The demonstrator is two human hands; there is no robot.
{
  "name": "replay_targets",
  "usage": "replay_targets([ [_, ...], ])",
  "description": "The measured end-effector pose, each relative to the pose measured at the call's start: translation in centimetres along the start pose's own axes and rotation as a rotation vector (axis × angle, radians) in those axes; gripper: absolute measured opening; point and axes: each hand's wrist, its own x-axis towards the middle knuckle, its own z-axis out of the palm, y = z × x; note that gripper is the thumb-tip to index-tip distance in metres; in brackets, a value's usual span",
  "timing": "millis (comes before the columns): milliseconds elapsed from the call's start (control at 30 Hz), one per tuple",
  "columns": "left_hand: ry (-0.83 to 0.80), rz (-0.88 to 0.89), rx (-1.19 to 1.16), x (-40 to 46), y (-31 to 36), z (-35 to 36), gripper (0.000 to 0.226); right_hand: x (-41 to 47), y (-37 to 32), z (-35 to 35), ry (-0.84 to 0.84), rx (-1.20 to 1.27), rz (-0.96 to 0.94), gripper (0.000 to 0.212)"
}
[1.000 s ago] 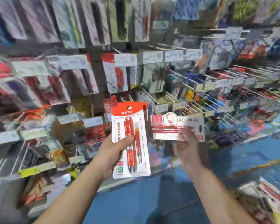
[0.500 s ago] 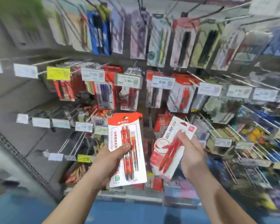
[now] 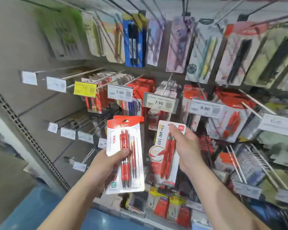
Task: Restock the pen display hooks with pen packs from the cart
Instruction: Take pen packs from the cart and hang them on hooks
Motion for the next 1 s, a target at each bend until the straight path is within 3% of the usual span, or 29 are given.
replay_targets([
  [167, 0.013, -0.015, -0.028, 1.5, 0.7, -0.9, 0.015, 2.8, -0.3, 1.7, -0.024, -0.095, -0.063, 0.013],
  [600, -0.104, -0.026, 0.048, 6.0, 1.8, -5.7, 0.053, 4.4, -1.0, 6.2, 0.150, -0.133, -0.309, 0.016],
  [833, -0.148, -0.059, 0.063, 7.1, 1.9, -5.3, 0.030, 4.2, -1.6, 5.8, 0.186, -0.178, -0.287, 0.012],
  [1000, -0.178, -0.047, 0.086, 7.5, 1.9, -5.1, 0.042, 4.2, -2.0, 5.5, 0.111, -0.193, -0.236, 0.016],
])
